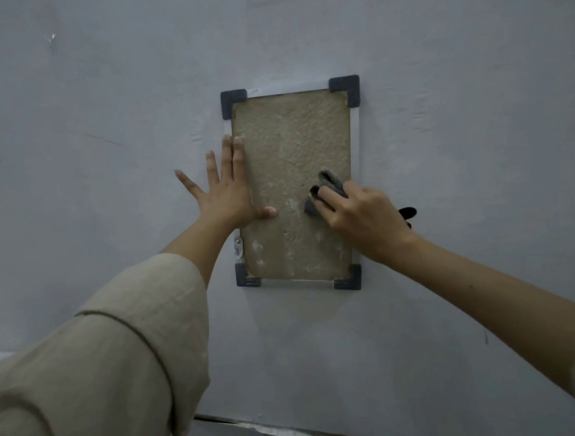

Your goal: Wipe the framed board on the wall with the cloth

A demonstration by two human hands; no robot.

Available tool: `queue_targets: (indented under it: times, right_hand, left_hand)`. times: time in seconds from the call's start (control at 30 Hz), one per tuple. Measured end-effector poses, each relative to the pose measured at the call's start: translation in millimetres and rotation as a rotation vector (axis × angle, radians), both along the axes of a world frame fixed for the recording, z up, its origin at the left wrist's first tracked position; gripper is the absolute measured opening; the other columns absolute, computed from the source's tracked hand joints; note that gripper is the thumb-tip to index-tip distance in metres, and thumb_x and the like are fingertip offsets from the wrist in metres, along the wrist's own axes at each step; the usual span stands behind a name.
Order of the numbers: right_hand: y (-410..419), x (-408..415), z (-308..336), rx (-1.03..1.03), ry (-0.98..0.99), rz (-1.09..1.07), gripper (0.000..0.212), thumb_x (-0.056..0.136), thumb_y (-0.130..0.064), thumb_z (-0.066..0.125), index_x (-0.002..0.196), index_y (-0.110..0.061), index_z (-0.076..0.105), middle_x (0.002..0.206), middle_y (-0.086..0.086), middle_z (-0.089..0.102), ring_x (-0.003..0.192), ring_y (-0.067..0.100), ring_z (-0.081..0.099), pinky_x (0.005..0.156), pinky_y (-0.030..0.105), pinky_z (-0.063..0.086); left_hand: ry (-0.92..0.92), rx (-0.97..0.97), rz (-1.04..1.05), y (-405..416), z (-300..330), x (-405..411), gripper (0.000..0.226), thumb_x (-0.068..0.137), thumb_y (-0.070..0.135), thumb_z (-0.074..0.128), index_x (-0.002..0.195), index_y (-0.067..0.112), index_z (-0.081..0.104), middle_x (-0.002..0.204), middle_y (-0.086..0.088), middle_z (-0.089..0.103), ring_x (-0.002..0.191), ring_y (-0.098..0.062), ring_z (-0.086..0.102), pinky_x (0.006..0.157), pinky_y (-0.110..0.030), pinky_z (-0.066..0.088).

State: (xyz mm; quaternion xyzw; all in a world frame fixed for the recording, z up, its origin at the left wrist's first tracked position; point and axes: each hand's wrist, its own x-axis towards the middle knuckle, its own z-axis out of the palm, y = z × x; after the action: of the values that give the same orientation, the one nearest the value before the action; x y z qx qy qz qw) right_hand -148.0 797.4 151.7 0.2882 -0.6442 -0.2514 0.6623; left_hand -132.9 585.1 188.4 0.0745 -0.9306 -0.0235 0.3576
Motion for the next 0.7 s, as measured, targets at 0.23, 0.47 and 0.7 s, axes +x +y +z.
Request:
queue_targets:
  times: [0.23,0.47,0.7]
  right_hand:
    - [3.4,-1.2,42.6,-0.170,0.087,-0.038,0.042,0.084,-0.014,0.035,0.090,-0.025,0.075,0.084,-0.007,0.069,0.049,0.014,0.056,0.039,0.016,0.033]
    - [-1.1,0.9,1.8,0.033,0.015,-0.012,0.025,0.080,-0.008,0.053,0.092,-0.015,0.074,0.087,0.000,0.068,0.053,0.016,0.054,0.041,0.019,0.034]
    - [-5.0,3.7,39.2,-0.103,-0.004,0.012,0.017,0.073,-0.013,0.072,0.089,-0.019,0.076,0.087,-0.001,0.070,0.051,0.017,0.057,0.040,0.017,0.035]
  left_hand:
    - [0.005,0.001,0.002,1.1,-0.5,0.3,0.127,0.067,0.071,0.059,0.139,0.021,-0.033,0.150,0.004,-0.035,0.141,-0.026,-0.025,0.098,-0.071,-0.016]
    - [0.008,0.007,-0.006,2.6,-0.4,1.3,0.127,0.067,0.070,0.060,0.139,0.021,-0.033,0.150,0.004,-0.035,0.141,-0.026,-0.025,0.098,-0.072,-0.016]
    - [-0.008,0.008,0.016,3.4,1.3,0.7,0.127,0.068,0.070,0.059,0.139,0.020,-0.034,0.149,0.003,-0.036,0.141,-0.026,-0.025,0.098,-0.071,-0.016]
